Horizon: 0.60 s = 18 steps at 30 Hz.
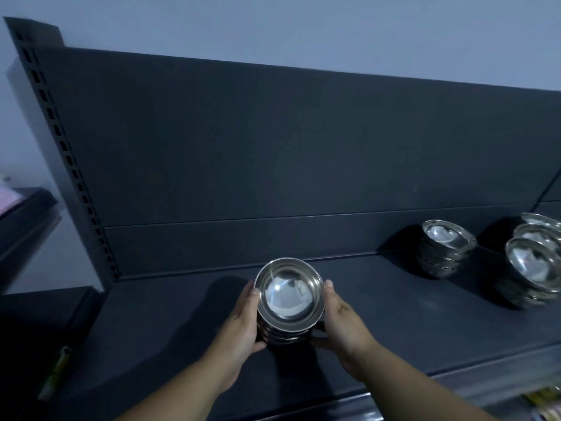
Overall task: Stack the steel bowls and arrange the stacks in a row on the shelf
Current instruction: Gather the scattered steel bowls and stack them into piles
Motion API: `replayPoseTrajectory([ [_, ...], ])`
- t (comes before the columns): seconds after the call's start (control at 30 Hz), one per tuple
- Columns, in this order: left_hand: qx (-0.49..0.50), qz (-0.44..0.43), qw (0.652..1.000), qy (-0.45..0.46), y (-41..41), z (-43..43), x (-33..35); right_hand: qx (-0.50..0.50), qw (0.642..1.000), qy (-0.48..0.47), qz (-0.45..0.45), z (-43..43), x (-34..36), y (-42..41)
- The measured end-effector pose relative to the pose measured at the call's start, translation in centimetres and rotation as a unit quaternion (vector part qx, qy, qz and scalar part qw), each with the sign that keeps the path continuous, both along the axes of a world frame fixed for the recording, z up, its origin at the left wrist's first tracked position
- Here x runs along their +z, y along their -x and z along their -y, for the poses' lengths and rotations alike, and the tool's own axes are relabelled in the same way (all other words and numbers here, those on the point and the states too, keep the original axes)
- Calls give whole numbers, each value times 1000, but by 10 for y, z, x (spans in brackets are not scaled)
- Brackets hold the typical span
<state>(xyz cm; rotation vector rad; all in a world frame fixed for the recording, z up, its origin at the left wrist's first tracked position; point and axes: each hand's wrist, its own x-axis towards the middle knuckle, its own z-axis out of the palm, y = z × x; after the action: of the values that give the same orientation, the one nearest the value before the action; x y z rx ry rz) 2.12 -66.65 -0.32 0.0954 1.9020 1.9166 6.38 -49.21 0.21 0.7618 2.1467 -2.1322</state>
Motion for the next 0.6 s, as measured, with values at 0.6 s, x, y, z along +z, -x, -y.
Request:
replayPoseTrajectory([
  [0.6,-157,-87,983,31,-213,-237,36,-163,985,-31,-53,-218,19,-268],
])
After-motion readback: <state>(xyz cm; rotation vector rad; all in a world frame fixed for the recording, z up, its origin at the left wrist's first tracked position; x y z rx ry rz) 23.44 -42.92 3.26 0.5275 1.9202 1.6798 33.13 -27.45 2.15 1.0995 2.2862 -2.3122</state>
